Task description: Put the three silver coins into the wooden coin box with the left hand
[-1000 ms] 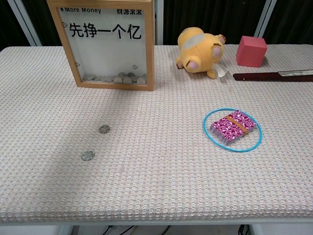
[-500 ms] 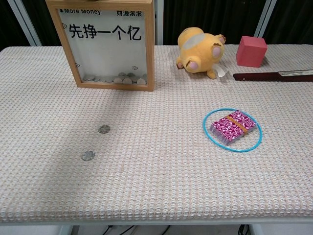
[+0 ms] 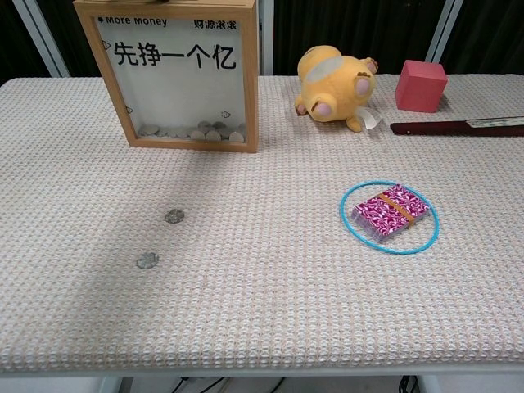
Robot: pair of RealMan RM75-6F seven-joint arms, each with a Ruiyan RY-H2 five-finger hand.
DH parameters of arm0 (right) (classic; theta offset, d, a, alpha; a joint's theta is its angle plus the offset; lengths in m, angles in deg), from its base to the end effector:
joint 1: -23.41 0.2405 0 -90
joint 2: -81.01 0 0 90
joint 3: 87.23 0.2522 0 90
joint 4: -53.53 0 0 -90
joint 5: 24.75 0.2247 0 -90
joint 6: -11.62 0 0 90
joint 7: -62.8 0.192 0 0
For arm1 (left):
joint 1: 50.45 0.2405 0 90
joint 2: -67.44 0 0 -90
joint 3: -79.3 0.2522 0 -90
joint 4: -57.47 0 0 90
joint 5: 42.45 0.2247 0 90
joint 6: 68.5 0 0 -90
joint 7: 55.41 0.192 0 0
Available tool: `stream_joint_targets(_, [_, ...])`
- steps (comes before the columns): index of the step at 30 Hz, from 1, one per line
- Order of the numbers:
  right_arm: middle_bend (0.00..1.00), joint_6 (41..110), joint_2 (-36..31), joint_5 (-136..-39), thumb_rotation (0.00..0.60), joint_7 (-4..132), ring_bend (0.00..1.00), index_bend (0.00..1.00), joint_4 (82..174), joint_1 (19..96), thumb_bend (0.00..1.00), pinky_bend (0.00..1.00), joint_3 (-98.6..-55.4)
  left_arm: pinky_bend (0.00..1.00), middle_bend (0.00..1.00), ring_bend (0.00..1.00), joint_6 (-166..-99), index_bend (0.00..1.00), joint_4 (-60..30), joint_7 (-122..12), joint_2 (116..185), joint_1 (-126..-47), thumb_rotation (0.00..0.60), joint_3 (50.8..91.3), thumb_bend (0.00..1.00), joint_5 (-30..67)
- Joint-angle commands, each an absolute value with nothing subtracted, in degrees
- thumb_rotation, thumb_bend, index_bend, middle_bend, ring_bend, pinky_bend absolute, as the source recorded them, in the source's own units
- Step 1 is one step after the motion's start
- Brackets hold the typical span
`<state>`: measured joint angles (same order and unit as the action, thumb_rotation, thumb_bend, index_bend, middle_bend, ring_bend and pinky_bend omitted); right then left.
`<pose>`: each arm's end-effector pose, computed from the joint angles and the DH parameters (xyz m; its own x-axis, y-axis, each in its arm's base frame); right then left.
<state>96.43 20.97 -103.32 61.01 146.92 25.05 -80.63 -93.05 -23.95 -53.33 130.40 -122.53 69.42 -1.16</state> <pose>-0.3428 -0.2241 0.1870 0.4580 0.0332 0.8883 -0.8790 0.1658 0.4470 -0.0413 0.5113 0.0786 0.4283 0.3996 0.8105 0.8887 -0.3486 -0.2978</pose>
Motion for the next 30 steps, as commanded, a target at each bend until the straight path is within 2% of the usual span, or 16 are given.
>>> stream_joint_targets(1, [0.00,96.33,20.89,-103.29,0.600,60.93,0.00,0.00,146.92,25.11,0.30,0.00,-80.66,0.11,0.32,0.09,-92.95,0.70,-24.10,-53.50,130.27,-122.46,0.600,69.65,0.46,-1.02])
stream_joint_targets(8, [0.00,96.09,20.80,-103.17,0.600,60.56,0.00,0.00,147.01,25.14,0.30,0.00,-80.81,0.10,0.32,0.09,-93.31,0.67,-24.26,-53.97,130.49,-122.10,0.600,70.11,0.46,0.22])
stream_joint_targets(13, [0.00,96.26,20.98,-103.00,0.600,60.51,0.00,0.00,147.26,25.09,0.31,0.00,-80.67,0.10,0.31,0.09,-94.25,0.53,-24.22,-54.97,130.68,-121.46,0.600,69.33,0.45,1.67])
stream_joint_targets(18, [0.00,95.97,20.94,-102.87,0.600,60.35,0.00,0.00,147.40,25.21,0.31,0.00,-80.70,0.10,0.29,0.08,-94.97,0.35,-24.65,-55.86,130.43,-120.60,0.600,68.65,0.35,3.51])
stream_joint_targets(24, [0.00,96.10,21.02,-103.03,0.600,60.37,0.00,0.00,147.45,25.22,0.31,0.00,-80.69,0.10,0.28,0.08,-96.24,0.27,-25.93,-56.45,129.45,-119.83,0.600,67.82,0.26,4.74])
stream_joint_targets(30, [0.00,96.41,21.15,-103.39,0.600,60.43,0.00,0.00,147.68,25.14,0.31,0.00,-80.76,0.10,0.27,0.08,-98.68,0.21,-27.39,-56.18,128.97,-119.15,0.600,67.12,0.25,5.49])
